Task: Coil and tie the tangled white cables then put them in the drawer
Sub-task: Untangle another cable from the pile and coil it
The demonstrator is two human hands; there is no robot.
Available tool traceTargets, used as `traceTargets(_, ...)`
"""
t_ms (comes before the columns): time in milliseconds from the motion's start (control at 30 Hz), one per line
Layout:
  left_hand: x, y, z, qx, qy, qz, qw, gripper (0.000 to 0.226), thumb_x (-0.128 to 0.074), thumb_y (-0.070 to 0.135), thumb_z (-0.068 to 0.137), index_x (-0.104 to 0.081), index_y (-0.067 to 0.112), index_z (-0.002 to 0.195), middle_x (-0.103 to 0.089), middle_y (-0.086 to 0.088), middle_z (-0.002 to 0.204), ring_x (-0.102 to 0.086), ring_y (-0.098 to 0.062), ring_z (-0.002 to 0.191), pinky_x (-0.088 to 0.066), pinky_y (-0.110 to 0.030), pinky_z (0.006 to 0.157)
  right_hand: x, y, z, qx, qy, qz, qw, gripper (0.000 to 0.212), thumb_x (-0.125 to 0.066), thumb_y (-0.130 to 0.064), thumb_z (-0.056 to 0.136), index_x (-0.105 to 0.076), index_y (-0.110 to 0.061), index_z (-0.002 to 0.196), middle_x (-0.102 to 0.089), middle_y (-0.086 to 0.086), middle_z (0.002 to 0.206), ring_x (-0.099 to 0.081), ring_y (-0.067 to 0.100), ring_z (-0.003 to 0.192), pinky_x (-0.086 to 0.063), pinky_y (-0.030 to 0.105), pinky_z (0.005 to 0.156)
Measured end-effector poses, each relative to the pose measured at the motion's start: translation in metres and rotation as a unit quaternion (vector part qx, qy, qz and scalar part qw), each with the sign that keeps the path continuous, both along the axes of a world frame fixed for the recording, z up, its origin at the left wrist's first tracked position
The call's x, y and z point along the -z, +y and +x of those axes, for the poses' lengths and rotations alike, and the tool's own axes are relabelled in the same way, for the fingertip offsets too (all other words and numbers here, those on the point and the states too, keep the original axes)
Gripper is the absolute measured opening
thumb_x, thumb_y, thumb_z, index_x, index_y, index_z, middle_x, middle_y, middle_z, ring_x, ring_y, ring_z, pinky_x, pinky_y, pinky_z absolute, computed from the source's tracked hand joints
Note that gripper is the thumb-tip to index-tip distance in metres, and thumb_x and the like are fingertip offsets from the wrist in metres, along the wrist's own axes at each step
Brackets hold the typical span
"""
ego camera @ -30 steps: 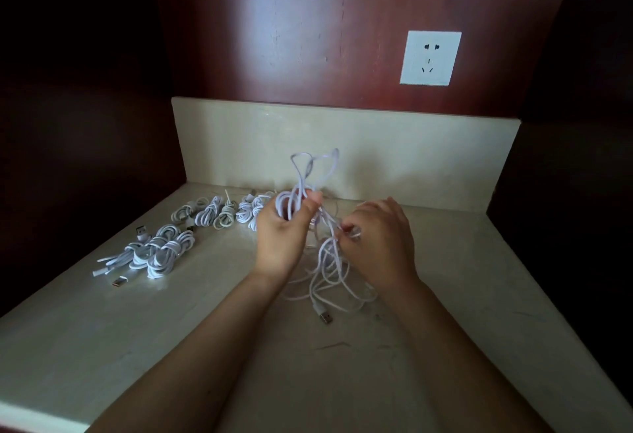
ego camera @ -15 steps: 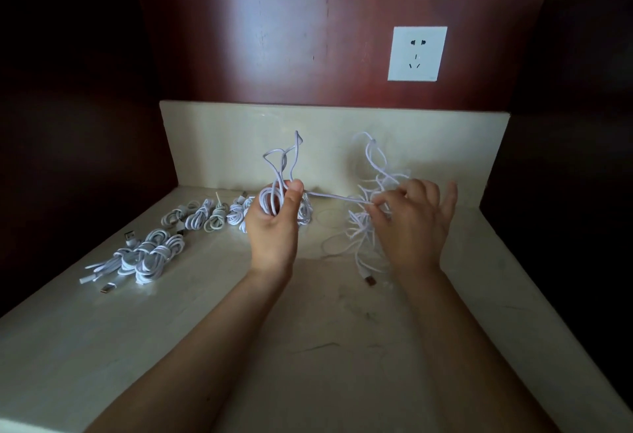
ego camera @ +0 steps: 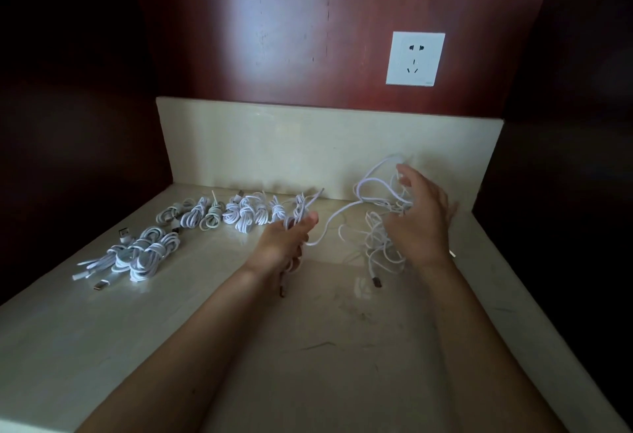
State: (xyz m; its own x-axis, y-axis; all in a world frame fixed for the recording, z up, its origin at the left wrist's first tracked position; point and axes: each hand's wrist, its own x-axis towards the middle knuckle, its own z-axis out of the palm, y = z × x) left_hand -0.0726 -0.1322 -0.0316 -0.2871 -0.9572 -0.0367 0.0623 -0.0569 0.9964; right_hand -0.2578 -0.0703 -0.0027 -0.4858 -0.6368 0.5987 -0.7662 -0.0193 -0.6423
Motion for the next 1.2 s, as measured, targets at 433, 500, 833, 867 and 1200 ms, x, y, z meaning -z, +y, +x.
traceTargets(433,0.007,-0.012,0.019,0.064,-0.057,0.034,0.996,0.037,-0.053,0.021,0.099,-0.063,0.014,0.065,-0.053,-0.004,0.054,-0.039,-0.011,0.042,-0.027,-0.024,0.047,0.039,-0.013,0.055,-0.172,0.297,0.194,0.919,0.064,-0.021,-0.060,0.083,-0.050,-0.034,0.135,-0.049,-0.014,0.144,-0.016,0.014,0.149,0.024,0.055,0.112)
traceTargets(500,0.004,-0.013,0.022,0.067,-0.069,0.039,0.995,0.029,-0.049,0.022,0.101,-0.064,0.014,0.078,-0.061,0.000,0.059,-0.041,-0.007,0.039,-0.032,-0.020,0.045,0.042,-0.015,0.050,-0.163,0.276,0.204,0.925,0.062,-0.017,-0.058,0.085,-0.056,-0.035,0.128,-0.056,-0.016,0.134,-0.020,0.013,0.148,0.023,0.054,0.112)
traceTargets(833,-0.017,-0.017,0.028,0.084,0.170,0.118,0.975,0.030,-0.029,0.026,0.107,-0.051,0.017,0.088,-0.034,0.010,0.048,-0.032,-0.003,0.037,-0.025,-0.014,0.040,0.040,-0.012,0.069,-0.210,0.328,0.174,0.904,0.050,-0.038,-0.049,0.080,-0.070,-0.024,0.108,-0.062,-0.006,0.131,-0.031,0.015,0.144,0.012,0.040,0.117)
traceTargets(867,-0.018,-0.018,0.029,0.084,0.188,0.120,0.971,0.029,-0.030,0.026,0.106,-0.049,0.019,0.086,-0.031,0.011,0.048,-0.030,-0.003,0.036,-0.025,-0.014,0.039,0.042,-0.014,0.072,-0.222,0.322,0.153,0.907,0.040,-0.042,-0.042,0.083,-0.071,-0.021,0.101,-0.068,-0.004,0.117,-0.043,0.017,0.136,0.006,0.039,0.119)
traceTargets(1200,-0.013,-0.028,0.038,-0.081,0.098,-0.028,0.992,0.032,-0.035,0.020,0.102,-0.039,0.019,0.071,-0.027,0.013,0.042,-0.019,-0.004,0.033,-0.014,-0.013,0.037,0.029,0.000,0.091,-0.305,0.139,0.080,0.939,0.018,-0.048,-0.032,0.077,-0.052,-0.017,0.068,-0.051,0.000,0.065,-0.048,0.017,0.062,-0.044,0.038,0.060)
